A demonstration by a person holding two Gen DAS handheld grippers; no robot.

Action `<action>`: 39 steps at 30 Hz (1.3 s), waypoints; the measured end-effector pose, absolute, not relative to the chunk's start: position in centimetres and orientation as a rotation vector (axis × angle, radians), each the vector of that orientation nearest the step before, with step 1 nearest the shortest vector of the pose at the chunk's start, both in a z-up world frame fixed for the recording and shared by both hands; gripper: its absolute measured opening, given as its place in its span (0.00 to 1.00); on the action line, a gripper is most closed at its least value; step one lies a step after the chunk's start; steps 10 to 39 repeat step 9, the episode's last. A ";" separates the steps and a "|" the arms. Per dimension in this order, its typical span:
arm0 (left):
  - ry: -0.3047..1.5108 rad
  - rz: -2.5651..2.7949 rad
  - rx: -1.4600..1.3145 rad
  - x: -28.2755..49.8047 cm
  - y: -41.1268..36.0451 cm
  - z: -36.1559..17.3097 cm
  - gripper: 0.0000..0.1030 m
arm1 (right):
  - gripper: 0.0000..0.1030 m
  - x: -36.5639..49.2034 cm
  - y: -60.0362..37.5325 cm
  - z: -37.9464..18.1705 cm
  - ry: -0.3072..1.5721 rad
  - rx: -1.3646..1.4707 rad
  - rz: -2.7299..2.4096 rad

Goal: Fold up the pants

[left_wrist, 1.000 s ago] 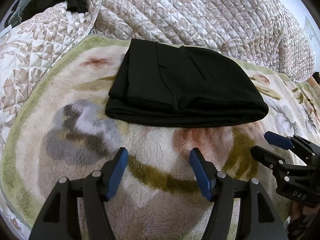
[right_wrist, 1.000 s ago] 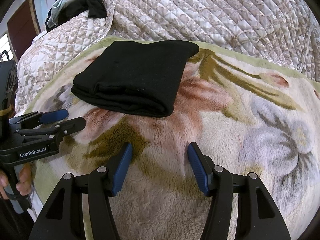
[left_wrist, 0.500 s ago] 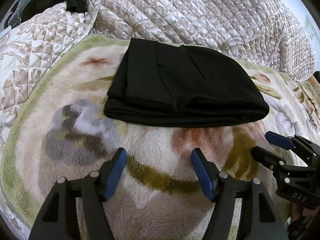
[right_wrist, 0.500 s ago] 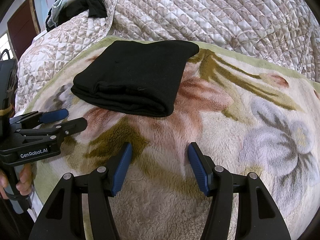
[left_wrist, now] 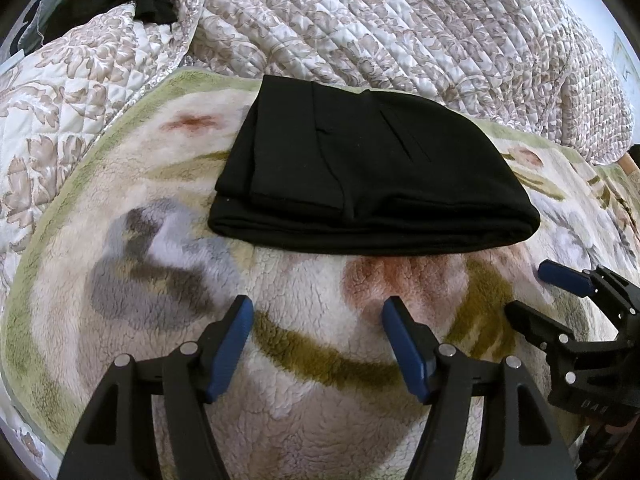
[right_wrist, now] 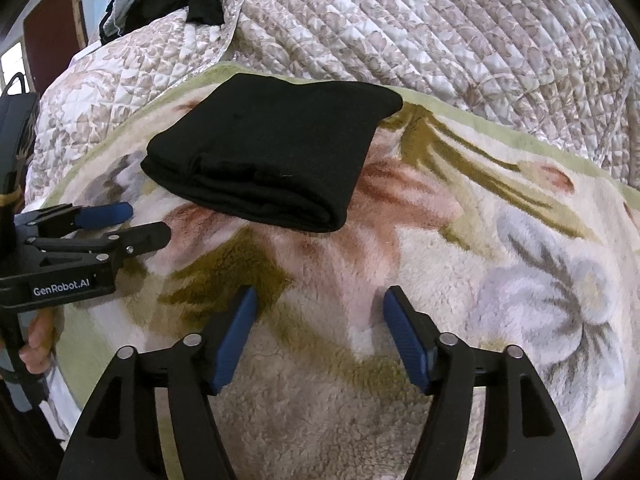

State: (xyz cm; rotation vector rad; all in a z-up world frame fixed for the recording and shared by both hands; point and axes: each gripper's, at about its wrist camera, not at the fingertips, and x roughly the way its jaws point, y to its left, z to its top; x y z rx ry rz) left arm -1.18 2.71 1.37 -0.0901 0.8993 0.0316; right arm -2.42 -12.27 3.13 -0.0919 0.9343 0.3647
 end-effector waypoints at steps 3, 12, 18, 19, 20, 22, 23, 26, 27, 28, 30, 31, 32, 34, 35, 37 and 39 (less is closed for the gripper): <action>0.900 0.034 -0.092 -1.1 2.8 1.4 0.68 | 0.74 -2.6 -12.4 2.9 0.907 -0.104 0.330; 0.901 0.041 -0.093 -1.1 2.8 1.4 0.69 | 0.76 -2.7 -12.7 2.8 0.897 -0.082 0.333; 0.901 0.041 -0.093 -1.1 2.8 1.4 0.69 | 0.76 -2.7 -12.7 2.8 0.897 -0.082 0.333; 0.901 0.041 -0.093 -1.1 2.8 1.4 0.69 | 0.76 -2.7 -12.7 2.8 0.897 -0.082 0.333; 0.901 0.041 -0.093 -1.1 2.8 1.4 0.69 | 0.76 -2.7 -12.7 2.8 0.897 -0.082 0.333; 0.901 0.041 -0.093 -1.1 2.8 1.4 0.69 | 0.76 -2.7 -12.7 2.8 0.897 -0.082 0.333; 0.901 0.041 -0.093 -1.1 2.8 1.4 0.69 | 0.76 -2.7 -12.7 2.8 0.897 -0.082 0.333; 0.901 0.041 -0.093 -1.1 2.8 1.4 0.69 | 0.76 -2.7 -12.7 2.8 0.897 -0.082 0.333; 0.901 0.041 -0.093 -1.1 2.8 1.4 0.69 | 0.76 -2.7 -12.7 2.8 0.897 -0.082 0.333; 0.901 0.041 -0.093 -1.1 2.8 1.4 0.69 | 0.76 -2.7 -12.7 2.8 0.897 -0.082 0.333; 0.901 0.041 -0.093 -1.1 2.8 1.4 0.69 | 0.76 -2.7 -12.7 2.8 0.897 -0.082 0.333; 0.901 0.041 -0.093 -1.1 2.8 1.4 0.69 | 0.76 -2.7 -12.7 2.8 0.897 -0.082 0.333; 0.901 0.041 -0.093 -1.1 2.8 1.4 0.69 | 0.76 -2.7 -12.7 2.8 0.897 -0.082 0.333; 0.901 0.041 -0.093 -1.1 2.8 1.4 0.69 | 0.76 -2.7 -12.7 2.8 0.897 -0.082 0.333; 0.901 0.041 -0.093 -1.1 2.8 1.4 0.69 | 0.76 -2.7 -12.7 2.8 0.897 -0.082 0.333; 0.901 0.041 -0.093 -1.1 2.8 1.4 0.69 | 0.76 -2.7 -12.7 2.8 0.897 -0.082 0.333; 0.901 0.041 -0.093 -1.1 2.8 1.4 0.69 | 0.76 -2.7 -12.7 2.8 0.897 -0.082 0.333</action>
